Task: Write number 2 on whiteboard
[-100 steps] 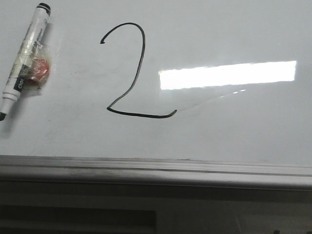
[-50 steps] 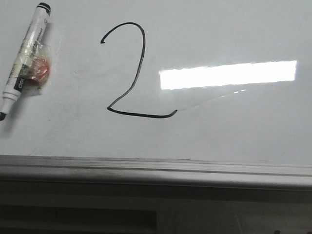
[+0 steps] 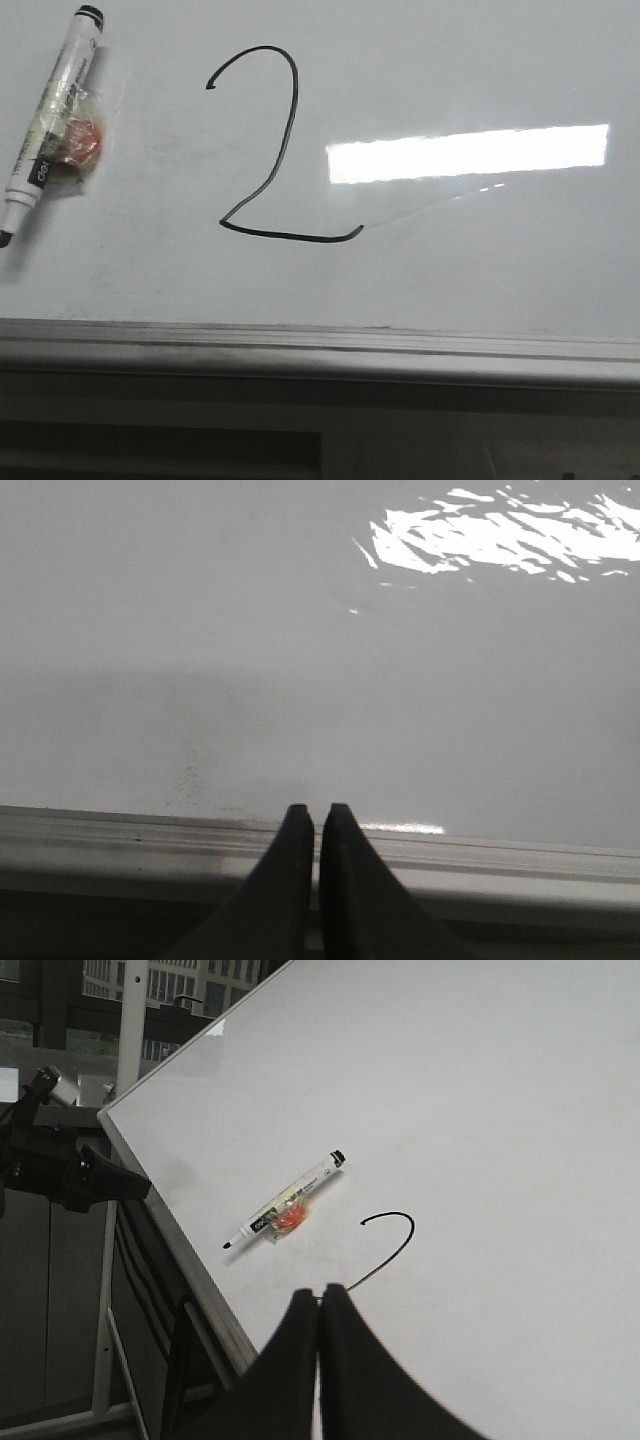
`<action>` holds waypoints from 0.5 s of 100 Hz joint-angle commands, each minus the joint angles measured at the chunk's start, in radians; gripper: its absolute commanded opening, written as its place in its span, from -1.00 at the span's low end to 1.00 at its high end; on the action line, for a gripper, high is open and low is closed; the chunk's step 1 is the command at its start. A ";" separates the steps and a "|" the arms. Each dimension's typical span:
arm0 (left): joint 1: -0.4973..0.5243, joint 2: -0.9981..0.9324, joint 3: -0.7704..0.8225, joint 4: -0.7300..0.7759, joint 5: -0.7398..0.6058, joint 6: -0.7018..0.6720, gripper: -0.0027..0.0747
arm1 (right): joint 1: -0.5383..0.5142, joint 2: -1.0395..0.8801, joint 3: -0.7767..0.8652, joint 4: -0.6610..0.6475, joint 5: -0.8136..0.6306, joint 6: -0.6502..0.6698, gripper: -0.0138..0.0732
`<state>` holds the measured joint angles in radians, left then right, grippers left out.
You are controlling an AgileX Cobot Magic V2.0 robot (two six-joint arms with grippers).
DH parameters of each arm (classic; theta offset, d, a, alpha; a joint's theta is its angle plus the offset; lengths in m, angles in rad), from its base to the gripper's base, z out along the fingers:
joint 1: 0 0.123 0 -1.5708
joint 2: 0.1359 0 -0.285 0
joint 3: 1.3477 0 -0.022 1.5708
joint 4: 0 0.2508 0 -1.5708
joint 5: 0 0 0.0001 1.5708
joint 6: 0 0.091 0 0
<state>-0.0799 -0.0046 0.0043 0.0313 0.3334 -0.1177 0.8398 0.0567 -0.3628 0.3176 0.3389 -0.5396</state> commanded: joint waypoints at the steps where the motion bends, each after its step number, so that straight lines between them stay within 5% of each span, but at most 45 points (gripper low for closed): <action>1: 0.001 -0.028 0.027 -0.004 -0.044 -0.004 -0.98 | -0.007 0.012 -0.026 -0.002 -0.079 -0.001 -0.80; 50: 0.001 -0.028 0.027 -0.004 -0.044 -0.004 -0.98 | -0.009 0.012 0.002 -0.004 -0.101 0.002 -0.80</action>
<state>-0.0799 -0.0046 0.0043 0.0313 0.3334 -0.1177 0.8398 0.0567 -0.3522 0.3176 0.3328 -0.5396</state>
